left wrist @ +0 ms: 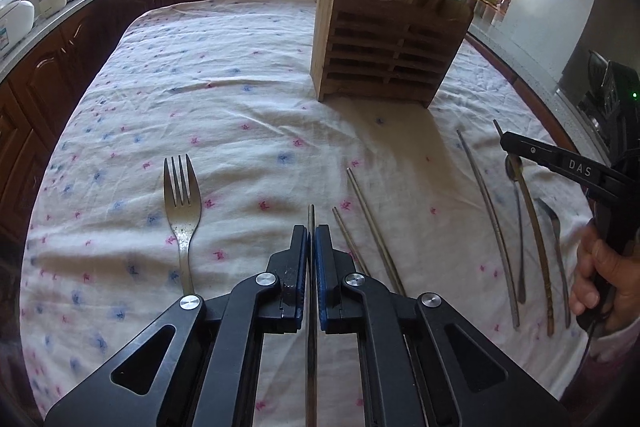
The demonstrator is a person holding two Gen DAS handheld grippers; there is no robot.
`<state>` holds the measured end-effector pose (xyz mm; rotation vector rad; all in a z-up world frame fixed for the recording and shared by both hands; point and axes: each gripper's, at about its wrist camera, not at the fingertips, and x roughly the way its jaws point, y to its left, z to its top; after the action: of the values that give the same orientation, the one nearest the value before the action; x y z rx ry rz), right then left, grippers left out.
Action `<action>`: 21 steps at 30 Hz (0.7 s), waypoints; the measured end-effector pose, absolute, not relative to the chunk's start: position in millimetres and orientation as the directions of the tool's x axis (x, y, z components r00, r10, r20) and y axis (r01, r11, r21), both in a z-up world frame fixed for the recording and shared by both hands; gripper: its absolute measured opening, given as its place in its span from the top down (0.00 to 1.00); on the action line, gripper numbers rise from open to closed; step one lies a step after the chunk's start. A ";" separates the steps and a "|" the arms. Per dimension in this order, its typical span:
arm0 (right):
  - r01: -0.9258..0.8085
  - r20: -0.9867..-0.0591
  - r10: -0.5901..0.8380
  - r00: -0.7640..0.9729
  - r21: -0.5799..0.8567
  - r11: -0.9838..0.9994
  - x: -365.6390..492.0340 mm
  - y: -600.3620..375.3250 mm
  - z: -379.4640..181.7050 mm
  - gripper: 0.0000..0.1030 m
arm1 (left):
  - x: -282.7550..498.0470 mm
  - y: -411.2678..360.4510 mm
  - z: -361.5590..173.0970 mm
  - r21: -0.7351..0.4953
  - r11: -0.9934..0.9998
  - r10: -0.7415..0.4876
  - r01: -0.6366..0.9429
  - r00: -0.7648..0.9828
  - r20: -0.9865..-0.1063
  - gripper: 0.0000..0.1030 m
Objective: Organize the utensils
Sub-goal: 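Lift both chopsticks and carry both grippers over the wooden holder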
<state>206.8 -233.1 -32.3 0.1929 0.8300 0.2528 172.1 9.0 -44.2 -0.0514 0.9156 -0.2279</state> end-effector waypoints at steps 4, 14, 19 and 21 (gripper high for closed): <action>-0.167 -0.650 0.325 0.687 0.294 0.941 188.1 -237.3 -5.1 0.95 | 156.3 12.5 -12.9 -0.188 0.963 -0.270 0.195 0.636 -0.723 0.97; -0.208 -0.524 0.362 0.771 0.331 0.921 147.9 -247.1 51.2 0.95 | 123.6 26.3 49.7 -0.262 0.935 -0.351 0.238 0.731 -0.586 0.97; -0.229 -0.459 0.374 0.806 0.342 0.912 134.0 -252.6 76.5 0.95 | 113.5 31.2 68.2 -0.268 0.930 -0.362 0.252 0.758 -0.543 0.97; -0.234 -0.438 0.369 0.820 0.333 0.914 129.8 -253.6 85.5 0.95 | 111.6 32.7 73.6 -0.268 0.929 -0.363 0.256 0.767 -0.529 0.97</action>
<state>129.8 -253.6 85.5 0.2715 0.5182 0.3254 111.6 32.7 73.6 -0.1845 0.6101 -0.3380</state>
